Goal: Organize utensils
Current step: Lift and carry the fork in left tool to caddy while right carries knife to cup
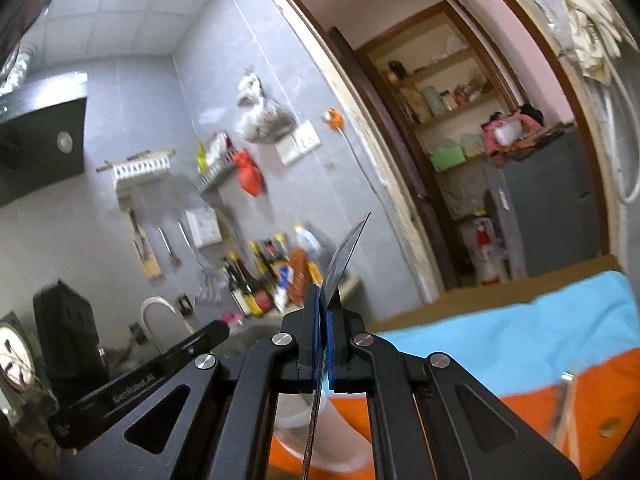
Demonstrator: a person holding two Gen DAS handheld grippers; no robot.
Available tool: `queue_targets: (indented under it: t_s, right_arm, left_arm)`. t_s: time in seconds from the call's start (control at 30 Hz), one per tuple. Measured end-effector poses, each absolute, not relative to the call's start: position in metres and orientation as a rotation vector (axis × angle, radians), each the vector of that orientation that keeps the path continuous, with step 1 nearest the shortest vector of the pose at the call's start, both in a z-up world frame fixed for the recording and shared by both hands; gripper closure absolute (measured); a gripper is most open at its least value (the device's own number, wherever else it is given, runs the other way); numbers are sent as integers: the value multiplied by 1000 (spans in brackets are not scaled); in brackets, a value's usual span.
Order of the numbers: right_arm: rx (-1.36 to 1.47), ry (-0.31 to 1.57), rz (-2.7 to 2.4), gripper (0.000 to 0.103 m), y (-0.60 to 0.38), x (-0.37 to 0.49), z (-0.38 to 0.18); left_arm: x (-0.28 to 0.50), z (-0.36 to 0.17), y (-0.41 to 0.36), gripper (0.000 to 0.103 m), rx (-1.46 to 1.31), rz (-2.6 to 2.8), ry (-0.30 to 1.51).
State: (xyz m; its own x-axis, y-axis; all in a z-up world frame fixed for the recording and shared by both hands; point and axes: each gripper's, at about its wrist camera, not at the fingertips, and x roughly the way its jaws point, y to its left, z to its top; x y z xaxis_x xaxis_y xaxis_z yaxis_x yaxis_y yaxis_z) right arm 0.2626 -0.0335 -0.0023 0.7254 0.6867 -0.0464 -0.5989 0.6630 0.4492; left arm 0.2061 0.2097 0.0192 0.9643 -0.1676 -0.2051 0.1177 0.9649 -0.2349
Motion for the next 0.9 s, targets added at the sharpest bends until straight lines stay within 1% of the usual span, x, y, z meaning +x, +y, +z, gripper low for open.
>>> queue_targets:
  t_s: [0.2, 0.37, 0.63, 0.9]
  right_arm:
    - [467, 123, 743, 102, 3, 280, 13]
    - [462, 94, 717, 102, 20, 293, 1]
    - [390, 113, 689, 102, 40, 296, -29]
    - [206, 77, 658, 102, 62, 283, -44]
  left_arm:
    - [222, 18, 279, 103, -287, -52, 150]
    - [235, 7, 306, 103, -319, -22, 109]
    - [235, -13, 289, 103, -180, 14, 11]
    - [237, -40, 264, 102, -16, 47, -60]
